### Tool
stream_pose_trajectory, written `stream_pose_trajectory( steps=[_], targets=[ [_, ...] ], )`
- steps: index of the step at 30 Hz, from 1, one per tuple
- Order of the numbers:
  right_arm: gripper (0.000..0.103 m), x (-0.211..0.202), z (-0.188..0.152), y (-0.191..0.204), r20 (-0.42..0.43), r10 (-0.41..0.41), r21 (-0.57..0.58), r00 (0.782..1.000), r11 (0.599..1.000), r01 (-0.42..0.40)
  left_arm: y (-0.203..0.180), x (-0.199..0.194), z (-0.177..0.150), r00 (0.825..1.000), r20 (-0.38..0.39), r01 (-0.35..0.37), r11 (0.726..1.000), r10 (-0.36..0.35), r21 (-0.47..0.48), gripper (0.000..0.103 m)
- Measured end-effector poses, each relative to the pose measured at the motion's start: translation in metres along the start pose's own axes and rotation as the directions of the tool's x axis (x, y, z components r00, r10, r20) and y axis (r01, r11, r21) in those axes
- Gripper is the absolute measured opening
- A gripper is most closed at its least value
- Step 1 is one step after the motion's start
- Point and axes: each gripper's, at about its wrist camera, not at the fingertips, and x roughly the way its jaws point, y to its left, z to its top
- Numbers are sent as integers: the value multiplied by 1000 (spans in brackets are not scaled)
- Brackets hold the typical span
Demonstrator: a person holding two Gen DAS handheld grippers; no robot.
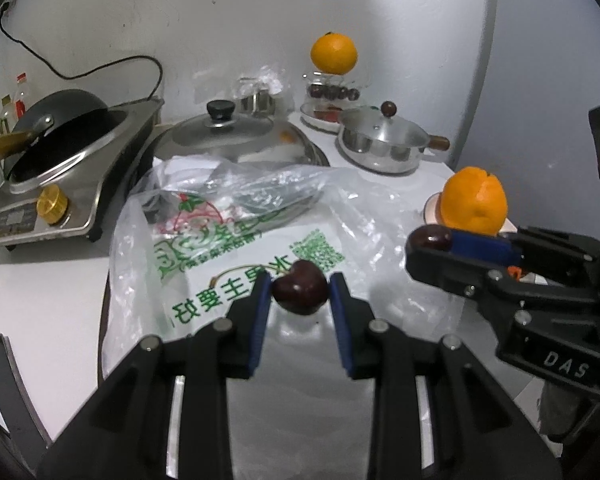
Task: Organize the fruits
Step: 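Carry both held cherries from the bag over the white plate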
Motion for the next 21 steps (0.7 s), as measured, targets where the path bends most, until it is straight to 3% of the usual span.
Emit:
stream_pose_trajectory(
  steps=[21],
  targets=[
    [29, -46, -21, -36, 55, -38, 45, 998, 998, 35, -50, -17, 1, 1000, 15, 8, 998, -8, 60, 31]
  ],
)
